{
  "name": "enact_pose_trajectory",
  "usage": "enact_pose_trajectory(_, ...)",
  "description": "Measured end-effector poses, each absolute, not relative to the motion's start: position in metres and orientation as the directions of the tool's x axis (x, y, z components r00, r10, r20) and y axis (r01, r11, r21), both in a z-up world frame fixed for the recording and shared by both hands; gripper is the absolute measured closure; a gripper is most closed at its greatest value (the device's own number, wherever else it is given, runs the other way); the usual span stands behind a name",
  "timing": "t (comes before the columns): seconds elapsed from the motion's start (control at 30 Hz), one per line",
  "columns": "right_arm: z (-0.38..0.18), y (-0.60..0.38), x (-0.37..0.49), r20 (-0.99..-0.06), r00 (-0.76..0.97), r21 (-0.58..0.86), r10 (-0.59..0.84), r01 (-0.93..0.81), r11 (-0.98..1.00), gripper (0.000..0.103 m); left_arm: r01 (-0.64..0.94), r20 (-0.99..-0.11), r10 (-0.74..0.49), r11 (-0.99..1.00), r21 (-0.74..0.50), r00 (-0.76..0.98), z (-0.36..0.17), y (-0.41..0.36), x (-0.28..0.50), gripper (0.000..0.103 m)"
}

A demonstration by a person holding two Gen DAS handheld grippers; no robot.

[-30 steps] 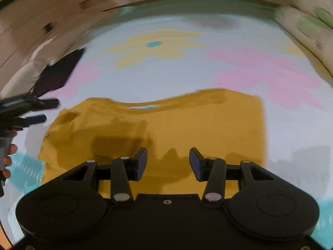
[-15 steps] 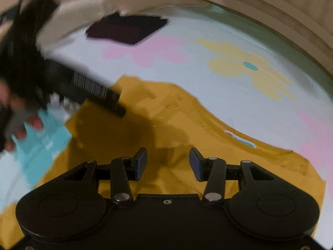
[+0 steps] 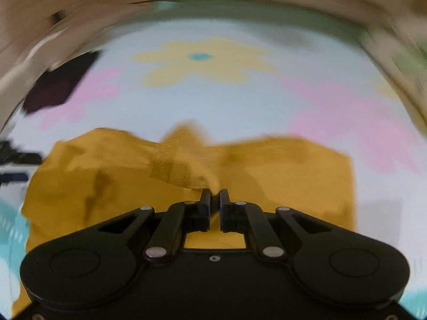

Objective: Fold small clothes

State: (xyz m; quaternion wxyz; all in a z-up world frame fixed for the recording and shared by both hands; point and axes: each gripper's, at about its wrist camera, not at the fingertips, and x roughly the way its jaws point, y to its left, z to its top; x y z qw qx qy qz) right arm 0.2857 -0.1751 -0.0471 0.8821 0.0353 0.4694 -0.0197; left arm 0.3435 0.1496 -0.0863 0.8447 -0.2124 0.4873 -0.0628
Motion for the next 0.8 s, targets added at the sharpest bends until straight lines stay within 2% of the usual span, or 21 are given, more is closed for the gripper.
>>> enact_pose_trajectory(0.1,-0.057,-0.222,0.273,-0.872,0.490,0.116,0.015,0.176,0.978,0.078,-0.096,-0.806,-0.298,0.912,-0.398,0.512,-0.086,0.146,0.345,0.013)
enact_pose_trajectory(0.2,-0.054,-0.253,0.266,-0.852,0.523,0.168,0.008,0.259,0.951,0.051,-0.080,-0.805,-0.286,0.922,-0.379,0.519,-0.083,0.143,0.345,0.013)
enact_pose_trajectory(0.23,-0.049,-0.260,0.264,-0.834,0.551,0.197,0.013,0.276,0.941,0.049,-0.076,-0.805,-0.282,0.925,-0.373,0.523,-0.083,0.142,0.345,0.013)
enact_pose_trajectory(0.4,-0.045,-0.271,0.265,-0.778,0.625,0.303,0.063,0.285,0.909,0.049,-0.056,-0.808,-0.255,0.941,-0.334,0.531,-0.081,0.142,0.345,0.013)
enact_pose_trajectory(0.67,-0.069,-0.271,0.272,-0.837,0.541,0.277,0.084,0.286,0.917,0.049,-0.082,-0.810,-0.198,0.954,-0.289,0.551,-0.080,0.160,0.348,0.013)
enact_pose_trajectory(0.77,-0.076,-0.269,0.270,-0.848,0.522,0.274,0.093,0.281,0.920,0.059,-0.111,-0.807,-0.192,0.947,-0.302,0.559,-0.079,0.168,0.349,0.013)
enact_pose_trajectory(0.8,-0.076,-0.267,0.269,-0.849,0.521,0.260,0.085,0.273,0.926,0.071,-0.118,-0.805,-0.191,0.945,-0.306,0.561,-0.079,0.170,0.349,0.013)
